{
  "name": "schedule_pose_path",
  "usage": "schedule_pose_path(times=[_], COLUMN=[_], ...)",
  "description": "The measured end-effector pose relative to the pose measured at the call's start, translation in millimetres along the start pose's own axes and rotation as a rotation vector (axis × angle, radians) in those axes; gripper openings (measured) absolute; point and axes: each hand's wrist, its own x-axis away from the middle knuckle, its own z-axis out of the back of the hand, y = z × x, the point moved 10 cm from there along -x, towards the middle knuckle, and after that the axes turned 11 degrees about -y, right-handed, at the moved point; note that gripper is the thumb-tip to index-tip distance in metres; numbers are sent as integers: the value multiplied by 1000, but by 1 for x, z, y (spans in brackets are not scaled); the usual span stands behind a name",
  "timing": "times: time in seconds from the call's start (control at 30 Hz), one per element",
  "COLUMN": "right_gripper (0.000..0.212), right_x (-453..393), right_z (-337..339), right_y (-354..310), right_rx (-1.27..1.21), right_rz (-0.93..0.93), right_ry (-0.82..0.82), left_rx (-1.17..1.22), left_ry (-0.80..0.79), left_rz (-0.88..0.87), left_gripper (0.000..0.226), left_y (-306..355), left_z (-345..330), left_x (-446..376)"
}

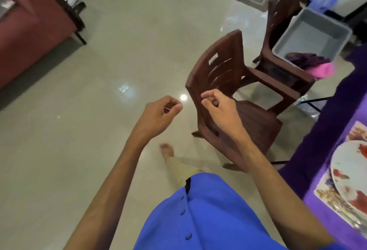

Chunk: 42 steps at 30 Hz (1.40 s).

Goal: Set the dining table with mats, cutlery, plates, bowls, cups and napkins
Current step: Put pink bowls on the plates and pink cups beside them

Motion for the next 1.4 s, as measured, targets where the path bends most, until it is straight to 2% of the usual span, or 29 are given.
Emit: schedule_pose_path(times=[0.2,0.33,0.53,0.77,0.97,1.1,1.4], right_gripper=[15,14,15,14,13,14,14], right_x=[-146,-211,-282,-360,-361,-346,-336], right_z=[-52,-33,29,74,124,161,263], right_y=[-45,-67,-40,-29,-17,15,94], right_rx=[-37,-63,-98,-292,-434,-537,-687], right_rz=[-13,-53,-222,-390,-482,-579,-706], right_ry=[-1,66,315,556,852,1071,1298], left_rx=[-49,-89,-170,-265,-421,-491,-590], left_ry=[-47,-146,-377,-690,-924,-1065,-1360], left_rz=[-29,-123,-230,-355,-497,-567,-706], left_gripper=[13,14,12,9,14,17,13], left_y=[-8,25,55,108,203,261,379], left_z=[117,166,185,177,131,60,-97], left_x=[-107,-188,-331,-487,-583,-628,-675])
